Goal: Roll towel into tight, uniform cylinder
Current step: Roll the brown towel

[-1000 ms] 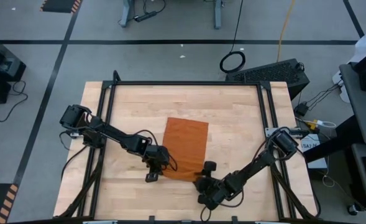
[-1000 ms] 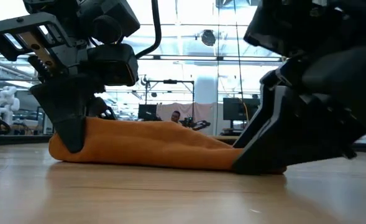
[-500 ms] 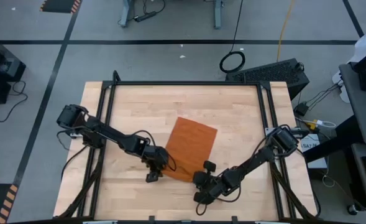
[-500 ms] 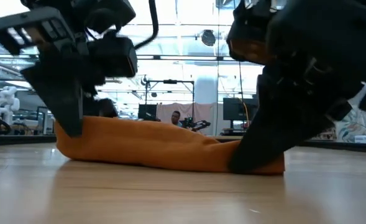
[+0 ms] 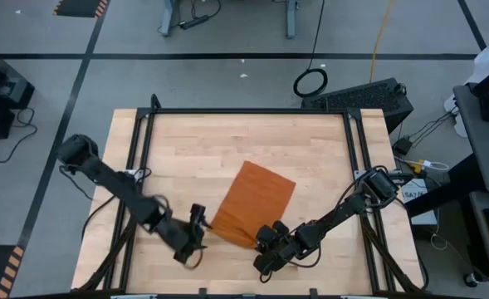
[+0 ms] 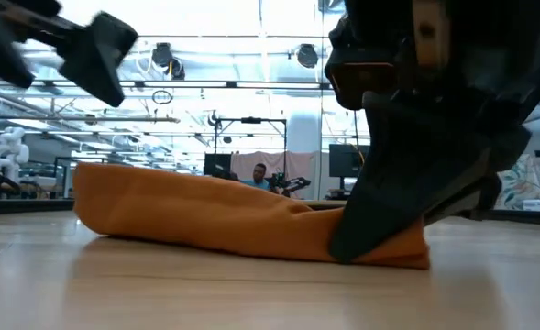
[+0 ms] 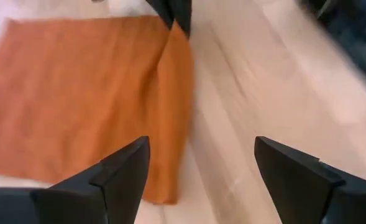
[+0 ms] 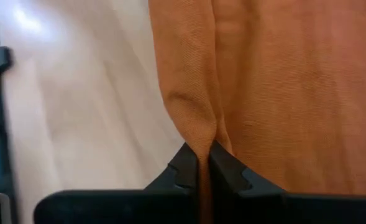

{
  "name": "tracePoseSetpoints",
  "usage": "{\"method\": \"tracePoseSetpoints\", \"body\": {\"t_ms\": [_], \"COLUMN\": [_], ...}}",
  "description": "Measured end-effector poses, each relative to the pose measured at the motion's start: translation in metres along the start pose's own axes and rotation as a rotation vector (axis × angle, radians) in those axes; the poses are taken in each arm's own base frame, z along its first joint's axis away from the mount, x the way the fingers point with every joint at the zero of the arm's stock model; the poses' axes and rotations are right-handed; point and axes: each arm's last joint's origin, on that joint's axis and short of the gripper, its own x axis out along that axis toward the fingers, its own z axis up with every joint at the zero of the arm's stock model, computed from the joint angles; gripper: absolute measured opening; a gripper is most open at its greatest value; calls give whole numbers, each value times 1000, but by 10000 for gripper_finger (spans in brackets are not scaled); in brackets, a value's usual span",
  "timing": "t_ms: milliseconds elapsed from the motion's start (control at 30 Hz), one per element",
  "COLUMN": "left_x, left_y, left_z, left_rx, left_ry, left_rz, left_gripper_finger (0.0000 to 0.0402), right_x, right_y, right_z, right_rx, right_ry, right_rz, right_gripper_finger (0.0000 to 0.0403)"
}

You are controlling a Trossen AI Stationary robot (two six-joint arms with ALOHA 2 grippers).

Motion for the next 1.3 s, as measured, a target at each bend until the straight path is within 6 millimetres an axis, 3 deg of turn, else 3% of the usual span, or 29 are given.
{"method": "tracePoseSetpoints", "body": {"t_ms": [200,400,667,833,1033,1300], "left_x": [23,44,36,31,46,57], "left_y": [-32,-39,-53,-66,-63,-75], "left_z": [-18,-32,-28,-30,-40,-51], "left_rx": [205,236,221,251,312,444], "left_ry": [35,94,11,-28,11,3], "left_rz": [175,201,199,196,356,423], "left_gripper_finger": [288,248,167,140,136,186], "right_x": [-6,-15,-15,-15,-15,-15], "right_y": [1,1,1,1,1,1], "right_z": [9,16,18,18,18,18], "right_rx": [25,19,44,53,55,71], "right_ry": [34,46,51,48,43,41], "right_rz": [45,58,52,52,52,52], "right_gripper_finger": [10,11,11,11,11,11]}}
